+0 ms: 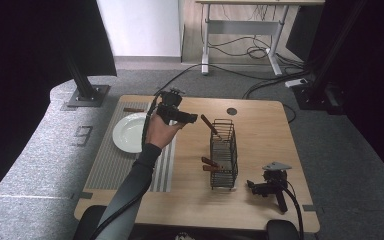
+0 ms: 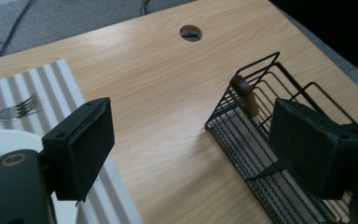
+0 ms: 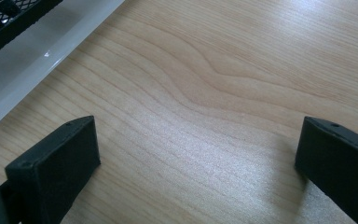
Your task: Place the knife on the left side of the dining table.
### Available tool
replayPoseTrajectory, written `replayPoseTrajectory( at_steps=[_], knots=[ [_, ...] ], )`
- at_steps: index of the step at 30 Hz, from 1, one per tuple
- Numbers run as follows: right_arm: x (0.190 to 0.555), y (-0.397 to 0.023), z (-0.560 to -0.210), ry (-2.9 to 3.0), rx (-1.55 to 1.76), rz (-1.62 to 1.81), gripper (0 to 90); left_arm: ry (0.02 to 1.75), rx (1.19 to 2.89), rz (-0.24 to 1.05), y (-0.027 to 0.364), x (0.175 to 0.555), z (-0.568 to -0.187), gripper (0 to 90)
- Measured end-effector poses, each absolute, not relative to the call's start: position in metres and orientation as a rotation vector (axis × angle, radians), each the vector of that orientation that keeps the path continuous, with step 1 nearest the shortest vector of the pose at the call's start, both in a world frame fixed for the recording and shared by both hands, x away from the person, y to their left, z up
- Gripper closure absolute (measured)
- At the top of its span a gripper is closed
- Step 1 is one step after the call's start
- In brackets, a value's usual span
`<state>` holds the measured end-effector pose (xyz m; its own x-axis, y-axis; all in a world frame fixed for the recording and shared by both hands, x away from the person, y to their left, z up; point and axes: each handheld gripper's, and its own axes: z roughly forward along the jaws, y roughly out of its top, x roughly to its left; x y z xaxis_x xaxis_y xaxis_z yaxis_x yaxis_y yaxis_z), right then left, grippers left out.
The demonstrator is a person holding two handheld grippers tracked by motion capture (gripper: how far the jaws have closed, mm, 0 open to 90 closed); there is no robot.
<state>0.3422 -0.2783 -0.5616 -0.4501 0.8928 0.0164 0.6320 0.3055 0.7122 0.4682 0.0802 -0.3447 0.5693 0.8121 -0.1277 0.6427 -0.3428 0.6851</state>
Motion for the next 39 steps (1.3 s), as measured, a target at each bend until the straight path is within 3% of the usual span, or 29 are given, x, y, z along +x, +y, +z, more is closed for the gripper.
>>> replayPoseTrajectory(
  at_steps=[19,39],
  knots=[
    [0.342,-0.278,-0.562,2.196,1.361,0.932,0.0,1.193,2.024,0.138,0.041,0.487,-0.364,43.8],
    [0.342,-0.278,-0.562,2.197,1.36,0.931,0.0,1.224,1.986,0.034,0.031,0.491,-0.38,75.5]
  ],
)
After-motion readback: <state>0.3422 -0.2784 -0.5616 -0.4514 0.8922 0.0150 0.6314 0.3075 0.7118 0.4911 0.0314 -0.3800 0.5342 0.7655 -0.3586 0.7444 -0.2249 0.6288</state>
